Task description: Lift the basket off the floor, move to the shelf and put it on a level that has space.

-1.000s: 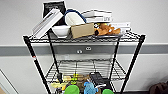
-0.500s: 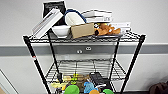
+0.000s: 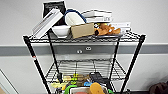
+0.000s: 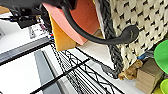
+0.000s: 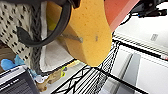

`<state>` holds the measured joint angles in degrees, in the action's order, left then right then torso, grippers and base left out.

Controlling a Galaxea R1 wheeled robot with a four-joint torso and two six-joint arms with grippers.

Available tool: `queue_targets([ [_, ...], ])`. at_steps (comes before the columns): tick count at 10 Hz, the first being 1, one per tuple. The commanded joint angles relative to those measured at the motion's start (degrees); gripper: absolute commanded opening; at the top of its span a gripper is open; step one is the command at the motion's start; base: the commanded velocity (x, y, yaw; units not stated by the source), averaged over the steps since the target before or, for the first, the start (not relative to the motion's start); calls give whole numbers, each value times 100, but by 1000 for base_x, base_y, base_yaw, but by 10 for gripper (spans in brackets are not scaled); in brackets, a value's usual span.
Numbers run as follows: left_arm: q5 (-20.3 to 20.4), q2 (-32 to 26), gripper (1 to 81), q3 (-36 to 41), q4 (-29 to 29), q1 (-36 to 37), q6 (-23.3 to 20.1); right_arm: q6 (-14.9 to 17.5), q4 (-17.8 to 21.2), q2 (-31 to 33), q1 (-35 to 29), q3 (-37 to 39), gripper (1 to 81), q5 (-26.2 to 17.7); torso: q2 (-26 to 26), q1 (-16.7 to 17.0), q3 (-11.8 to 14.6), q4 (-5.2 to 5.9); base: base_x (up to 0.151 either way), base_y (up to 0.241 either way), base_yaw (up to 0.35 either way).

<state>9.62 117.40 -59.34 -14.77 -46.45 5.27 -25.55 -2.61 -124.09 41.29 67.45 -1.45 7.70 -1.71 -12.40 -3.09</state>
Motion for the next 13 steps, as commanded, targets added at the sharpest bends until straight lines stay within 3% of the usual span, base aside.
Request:
queue_targets([
  [1, -109, -392, 10, 740, 115, 966, 36, -20, 208, 329, -1003, -682, 10, 92, 0, 0, 0, 0, 0, 0, 0],
  [6, -109, -840, 10, 1346, 115, 1414, 71, -29, 542, 795, -1539, -1288, 10, -110, 0, 0, 0, 0, 0, 0, 0],
  [13, -188, -1227, 10, 1882, -465, 2319, 71, -29, 1113, 1235, -2427, -1886, 10, -356, 0, 0, 0, 0, 0, 0, 0],
])
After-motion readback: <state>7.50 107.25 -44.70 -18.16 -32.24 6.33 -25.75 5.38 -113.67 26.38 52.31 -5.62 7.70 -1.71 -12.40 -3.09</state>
